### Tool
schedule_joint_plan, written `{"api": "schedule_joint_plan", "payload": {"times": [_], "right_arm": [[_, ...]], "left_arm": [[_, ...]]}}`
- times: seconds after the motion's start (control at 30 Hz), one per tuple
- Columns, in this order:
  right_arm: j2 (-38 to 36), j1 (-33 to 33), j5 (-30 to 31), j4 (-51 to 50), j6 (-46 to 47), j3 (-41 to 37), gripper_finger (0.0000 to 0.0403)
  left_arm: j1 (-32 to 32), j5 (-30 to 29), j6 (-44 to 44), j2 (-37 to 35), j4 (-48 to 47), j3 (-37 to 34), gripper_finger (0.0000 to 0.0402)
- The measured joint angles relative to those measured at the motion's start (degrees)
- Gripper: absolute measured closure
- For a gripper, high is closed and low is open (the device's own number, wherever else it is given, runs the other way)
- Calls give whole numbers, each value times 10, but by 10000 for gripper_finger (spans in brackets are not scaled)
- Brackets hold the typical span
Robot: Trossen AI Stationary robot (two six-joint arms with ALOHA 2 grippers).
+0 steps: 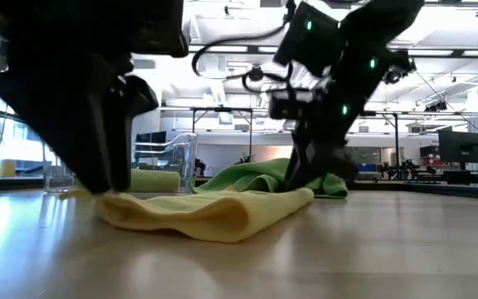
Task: Roll microfiber towels into tight, uniform cylinder then place into a basket
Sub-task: Roll the yellow towel
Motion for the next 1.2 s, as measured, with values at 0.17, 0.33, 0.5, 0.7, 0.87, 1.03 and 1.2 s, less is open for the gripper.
{"api": "schedule_joint_plan", "payload": {"times": [0.17, 0.33, 0.5, 0.7, 0.87, 1.03, 1.2], "right_arm": [[-53, 30, -42, -21, 22, 7, 277], [-64, 79, -91, 34, 140, 7, 277], [-15, 120, -33, 104, 245, 7, 277], [41, 132, -18, 115, 282, 7, 277], [63, 112, -16, 104, 244, 8, 277], [52, 85, -17, 93, 158, 8, 277], [-6, 84, -68, 44, 123, 16, 277]], "left_arm": [[-2, -16, 62, -31, -24, 8, 268], [5, -83, 117, -44, -53, 6, 268], [22, -94, 149, -19, -23, -26, 268], [16, -69, 109, -20, 83, -87, 268], [3, -44, 45, -12, 166, -110, 268], [-6, -53, 0, -13, 228, -115, 268], [-8, -73, 41, -30, 196, -89, 268]]}}
